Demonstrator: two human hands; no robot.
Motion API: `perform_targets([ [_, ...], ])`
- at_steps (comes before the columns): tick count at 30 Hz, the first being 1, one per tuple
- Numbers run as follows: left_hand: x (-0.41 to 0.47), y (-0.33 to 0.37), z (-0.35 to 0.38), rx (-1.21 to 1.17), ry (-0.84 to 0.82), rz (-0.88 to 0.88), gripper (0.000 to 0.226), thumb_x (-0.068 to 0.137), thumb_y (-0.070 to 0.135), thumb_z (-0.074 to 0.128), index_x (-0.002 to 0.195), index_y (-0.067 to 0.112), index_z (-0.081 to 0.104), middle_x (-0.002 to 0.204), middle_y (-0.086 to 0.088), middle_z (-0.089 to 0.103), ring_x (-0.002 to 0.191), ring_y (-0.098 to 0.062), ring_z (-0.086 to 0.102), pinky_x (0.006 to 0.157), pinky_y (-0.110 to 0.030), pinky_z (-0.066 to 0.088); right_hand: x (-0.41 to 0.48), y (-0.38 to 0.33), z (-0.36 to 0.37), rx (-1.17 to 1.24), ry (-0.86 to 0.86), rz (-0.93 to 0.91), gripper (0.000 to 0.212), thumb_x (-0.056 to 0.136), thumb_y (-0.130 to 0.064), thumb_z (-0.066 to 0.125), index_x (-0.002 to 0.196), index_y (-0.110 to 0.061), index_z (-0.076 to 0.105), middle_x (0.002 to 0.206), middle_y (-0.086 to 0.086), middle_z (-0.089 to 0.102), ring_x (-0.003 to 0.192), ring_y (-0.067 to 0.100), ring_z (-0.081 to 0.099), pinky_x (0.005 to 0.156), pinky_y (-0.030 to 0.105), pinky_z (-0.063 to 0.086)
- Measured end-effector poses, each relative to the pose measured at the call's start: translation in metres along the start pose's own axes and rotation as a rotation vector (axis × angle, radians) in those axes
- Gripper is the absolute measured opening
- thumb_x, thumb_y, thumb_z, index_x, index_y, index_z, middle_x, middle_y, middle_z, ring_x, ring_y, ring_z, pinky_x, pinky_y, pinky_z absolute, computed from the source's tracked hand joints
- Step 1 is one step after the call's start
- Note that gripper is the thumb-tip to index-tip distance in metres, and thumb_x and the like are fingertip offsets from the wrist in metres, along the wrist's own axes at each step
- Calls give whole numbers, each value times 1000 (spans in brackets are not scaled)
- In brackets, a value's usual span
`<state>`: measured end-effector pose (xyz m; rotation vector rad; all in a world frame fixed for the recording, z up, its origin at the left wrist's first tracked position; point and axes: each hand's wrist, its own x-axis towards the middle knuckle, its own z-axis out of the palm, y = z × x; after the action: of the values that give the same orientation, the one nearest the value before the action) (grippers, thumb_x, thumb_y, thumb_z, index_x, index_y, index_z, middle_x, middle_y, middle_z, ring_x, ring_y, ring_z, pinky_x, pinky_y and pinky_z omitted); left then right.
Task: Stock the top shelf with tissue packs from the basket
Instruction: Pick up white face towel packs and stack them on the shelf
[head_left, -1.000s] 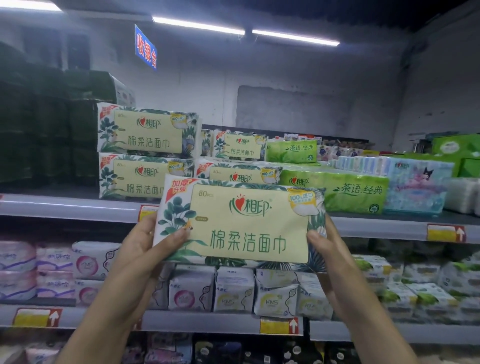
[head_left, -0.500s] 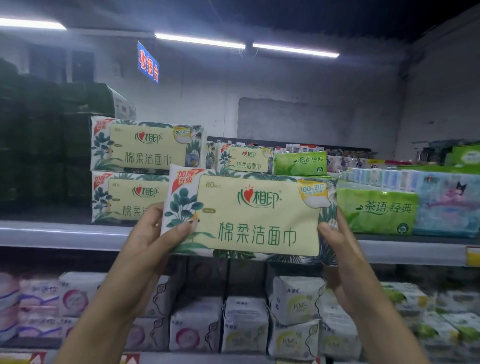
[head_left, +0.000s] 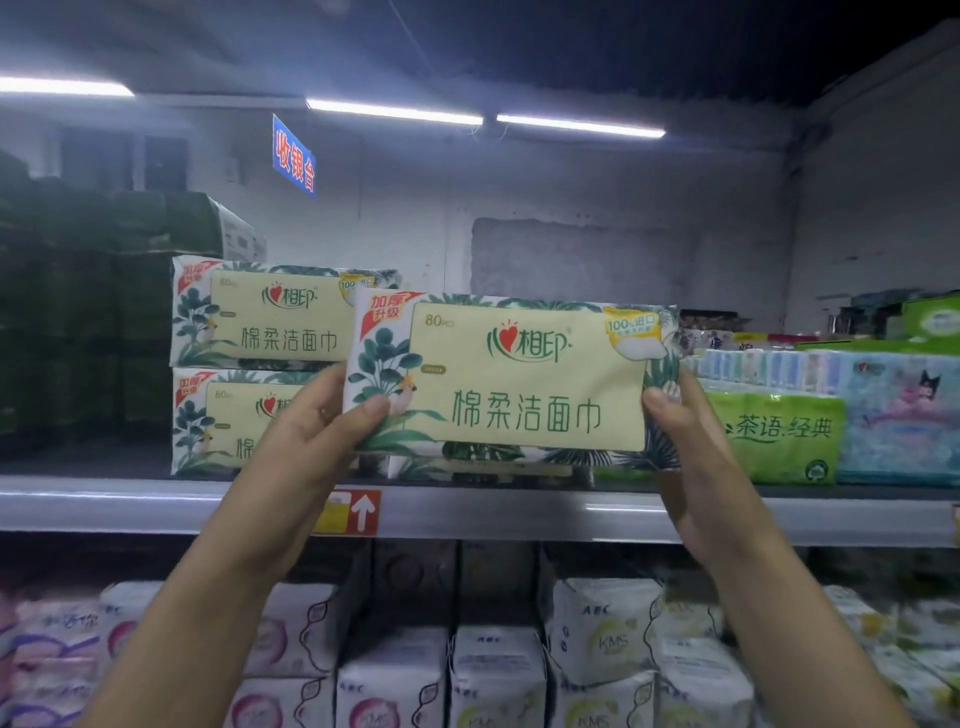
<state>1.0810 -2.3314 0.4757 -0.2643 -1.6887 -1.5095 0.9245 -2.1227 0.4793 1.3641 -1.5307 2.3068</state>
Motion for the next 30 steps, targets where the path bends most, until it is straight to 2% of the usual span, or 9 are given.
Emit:
perform_targets([
  [2,4,3,2,24,5,0,38,82,29,65,119,23,59,110,5,73,101,-9,68,77,-16,53,7,1,-1,-11,0,-33,66,50,-62,79,107,-41,53,107,-20,68,105,1,62,97,30,44],
  [6,13,9,5,59,9,23,38,78,25,56,116,19,59,100,7,75,92,-7,70,73,-14,53,15,-1,-2,-21,-11,-65,77,50,-67,78,115,-33,57,121,5,63,117,25,57,101,43,41],
  [11,21,16,6,147,-15,51,37,78,36,62,114,28,60,106,9,73,101,-7,68,82,-20,53,29,-4,-7,-39,-18,-111,25,74,-45,63,99,-49,62,106,-12,70,105,12,63,85,31,43],
  [15,34,20,1,261,-47,47,84,50,73,74,121,31,59,110,9,72,105,-6,65,104,-37,39,43,-6,-10,-42,-7,-135,40,83,-38,64,121,-28,56,120,-1,65,115,22,60,95,37,45],
  [18,47,21,-5,280,-17,22,103,38,78,75,128,32,53,116,10,69,108,-4,63,110,-41,35,54,-5,-13,-56,-23,-119,88,67,-65,71,140,-24,42,140,1,51,130,22,47,109,50,36],
  [20,55,22,-7,284,-26,25,94,36,78,75,118,38,56,110,14,71,104,-3,65,108,-40,37,61,-4,-16,-87,-42,-142,101,61,-70,72,143,-23,39,142,2,49,132,23,45,109,52,35],
  [25,69,24,-13,328,-65,43,81,41,76,75,107,29,67,105,6,74,96,-9,69,95,-39,45,75,-4,-12,-116,-61,-165,105,56,-73,71,143,-24,39,138,-4,53,129,14,48,111,45,35],
  [27,73,22,-13,315,-66,60,62,52,67,77,99,28,71,104,3,74,95,-13,70,89,-36,46,81,-5,-9,-128,-74,-179,94,64,-69,70,141,-23,42,137,-3,54,128,15,49,111,46,36],
  [30,79,17,-11,284,-5,91,34,74,35,67,104,19,69,102,3,75,95,-12,69,87,-32,47,89,-6,-5,-164,-105,-208,64,77,-54,63,132,-24,52,129,-5,61,123,13,54,109,44,38],
])
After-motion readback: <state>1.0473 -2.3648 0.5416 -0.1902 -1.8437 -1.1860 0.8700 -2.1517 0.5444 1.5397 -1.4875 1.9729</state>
